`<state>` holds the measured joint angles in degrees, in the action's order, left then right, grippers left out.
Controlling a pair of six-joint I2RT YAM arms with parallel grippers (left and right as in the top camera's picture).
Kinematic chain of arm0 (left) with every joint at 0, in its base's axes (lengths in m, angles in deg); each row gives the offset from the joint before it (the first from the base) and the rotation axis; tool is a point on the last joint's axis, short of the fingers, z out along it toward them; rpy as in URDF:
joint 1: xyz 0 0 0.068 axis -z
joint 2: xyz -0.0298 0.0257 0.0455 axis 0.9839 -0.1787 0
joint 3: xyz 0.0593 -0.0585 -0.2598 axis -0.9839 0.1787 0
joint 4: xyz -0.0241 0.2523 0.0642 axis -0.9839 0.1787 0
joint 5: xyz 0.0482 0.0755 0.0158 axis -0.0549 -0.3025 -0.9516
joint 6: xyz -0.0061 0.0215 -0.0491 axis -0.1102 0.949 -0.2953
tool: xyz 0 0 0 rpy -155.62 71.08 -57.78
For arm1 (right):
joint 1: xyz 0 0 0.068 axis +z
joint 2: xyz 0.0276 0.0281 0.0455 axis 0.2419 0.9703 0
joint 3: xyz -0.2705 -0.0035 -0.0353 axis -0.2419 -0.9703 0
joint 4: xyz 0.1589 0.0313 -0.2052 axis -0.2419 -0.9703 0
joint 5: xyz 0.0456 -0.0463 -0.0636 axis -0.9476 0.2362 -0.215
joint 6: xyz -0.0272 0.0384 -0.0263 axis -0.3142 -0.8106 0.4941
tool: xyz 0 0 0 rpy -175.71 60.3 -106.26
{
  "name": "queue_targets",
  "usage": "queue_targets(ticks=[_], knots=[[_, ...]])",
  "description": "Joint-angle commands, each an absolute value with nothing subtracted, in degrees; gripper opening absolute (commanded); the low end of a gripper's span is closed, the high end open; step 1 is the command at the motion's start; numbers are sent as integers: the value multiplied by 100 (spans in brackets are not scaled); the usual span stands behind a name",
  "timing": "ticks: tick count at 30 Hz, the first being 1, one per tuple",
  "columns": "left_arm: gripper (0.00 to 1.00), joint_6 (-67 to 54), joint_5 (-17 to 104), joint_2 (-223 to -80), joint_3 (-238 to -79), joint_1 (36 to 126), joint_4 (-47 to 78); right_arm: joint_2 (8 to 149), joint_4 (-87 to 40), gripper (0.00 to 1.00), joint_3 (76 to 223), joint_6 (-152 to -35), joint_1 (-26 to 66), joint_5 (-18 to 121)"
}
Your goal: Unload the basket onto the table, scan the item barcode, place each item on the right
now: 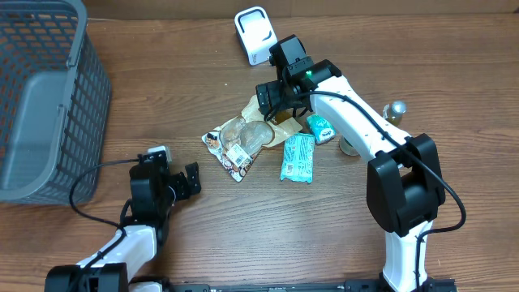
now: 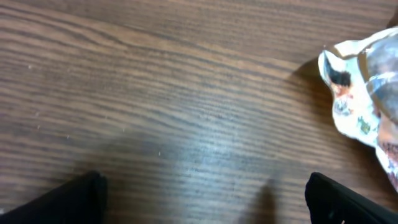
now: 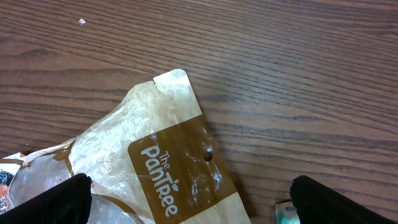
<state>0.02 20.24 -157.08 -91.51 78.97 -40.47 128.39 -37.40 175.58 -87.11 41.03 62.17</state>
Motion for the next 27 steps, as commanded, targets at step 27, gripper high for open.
queue_targets(ticks=[27], knots=[[100, 52, 1703, -12224, -7903, 7908, -2074, 12824, -3720, 100, 17523, -8729, 4076, 6274]])
